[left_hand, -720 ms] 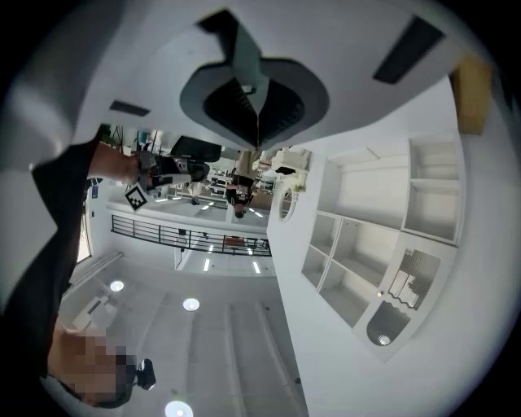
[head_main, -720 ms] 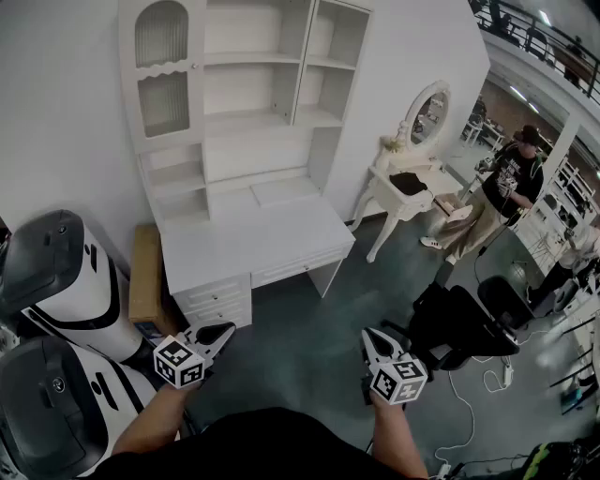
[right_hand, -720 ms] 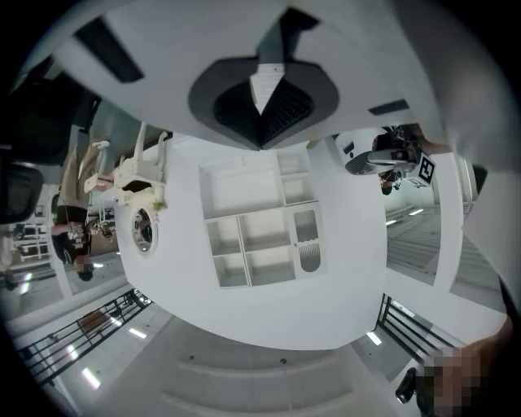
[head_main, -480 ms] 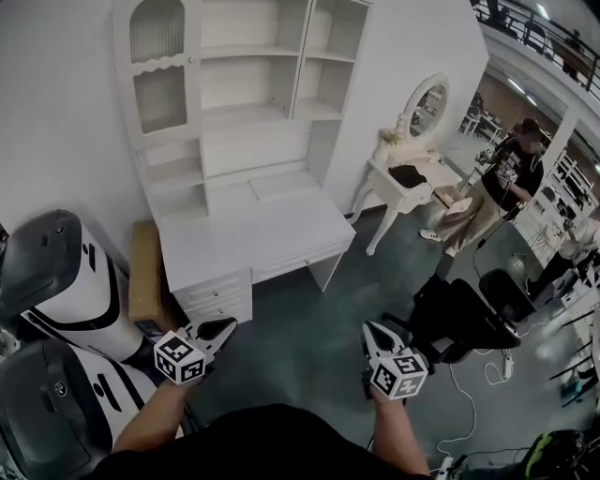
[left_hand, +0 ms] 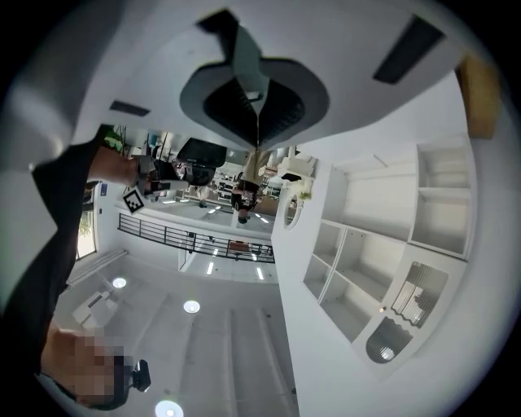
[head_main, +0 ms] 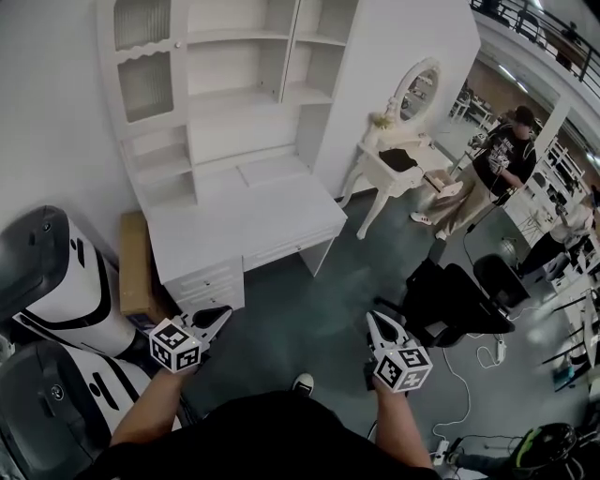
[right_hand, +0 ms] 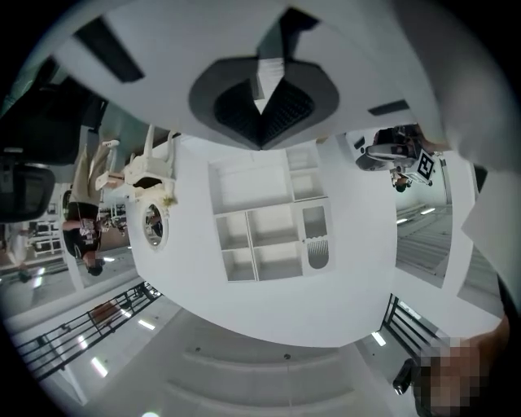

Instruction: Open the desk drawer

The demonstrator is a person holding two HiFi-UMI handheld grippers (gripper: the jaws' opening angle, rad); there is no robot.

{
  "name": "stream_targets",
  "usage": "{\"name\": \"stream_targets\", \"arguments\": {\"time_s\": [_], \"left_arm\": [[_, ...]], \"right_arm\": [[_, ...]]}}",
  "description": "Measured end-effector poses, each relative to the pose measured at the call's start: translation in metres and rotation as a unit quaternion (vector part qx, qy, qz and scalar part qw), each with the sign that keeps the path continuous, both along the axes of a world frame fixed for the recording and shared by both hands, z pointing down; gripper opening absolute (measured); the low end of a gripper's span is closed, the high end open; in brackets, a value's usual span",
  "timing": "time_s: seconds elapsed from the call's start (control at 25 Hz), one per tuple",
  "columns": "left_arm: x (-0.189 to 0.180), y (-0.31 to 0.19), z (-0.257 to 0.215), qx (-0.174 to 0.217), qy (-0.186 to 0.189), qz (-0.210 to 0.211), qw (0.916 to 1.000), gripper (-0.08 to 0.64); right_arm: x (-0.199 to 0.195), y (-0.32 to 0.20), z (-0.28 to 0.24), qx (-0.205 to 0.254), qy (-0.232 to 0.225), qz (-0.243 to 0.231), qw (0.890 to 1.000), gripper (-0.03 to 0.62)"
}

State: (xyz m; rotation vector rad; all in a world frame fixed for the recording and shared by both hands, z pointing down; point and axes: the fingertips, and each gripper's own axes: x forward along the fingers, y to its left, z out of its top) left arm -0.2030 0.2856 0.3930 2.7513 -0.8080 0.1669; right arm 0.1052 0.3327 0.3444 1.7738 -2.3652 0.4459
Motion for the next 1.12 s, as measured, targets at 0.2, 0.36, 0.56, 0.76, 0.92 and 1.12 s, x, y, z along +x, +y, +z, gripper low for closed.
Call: {"name": "stream_targets", "arguments": {"time_s": [0.2, 0.36, 0.56, 0.76, 0.92, 1.12], "left_arm": [[0.014, -0.007, 0.011, -0.011, -0.006, 0.006, 0.9999, 0.012], [0.024, -0.018, 0.013, -0.014, -0.012, 0.002, 0.9998, 0.012], [0.047, -0.04, 0.017, -0.019, -0.024, -0.008, 0.9995, 0.012], [0.077, -0.069, 0.018, -0.022, -0.043, -0.008, 0.9988, 0.012], [0.096, -0.099, 0.014, -0.024, -0.046, -0.026, 0.9983, 0.012], [0.129, -0.124, 0.012, -0.024, -0.053, -0.032, 0.9978, 0.012]], "right_arm": [[0.008, -0.016, 0.017, -0.017, 0.009, 0.002, 1.0, 0.002], [0.014, -0.039, 0.028, -0.023, 0.001, -0.012, 1.0, 0.002], [0.026, -0.076, 0.042, -0.023, -0.009, -0.036, 0.999, 0.002], [0.05, -0.116, 0.054, -0.022, -0.034, -0.053, 0.998, 0.002], [0.069, -0.15, 0.061, -0.028, -0.042, -0.072, 0.996, 0.002], [0.086, -0.186, 0.072, -0.038, -0.047, -0.101, 0.993, 0.002]]}}
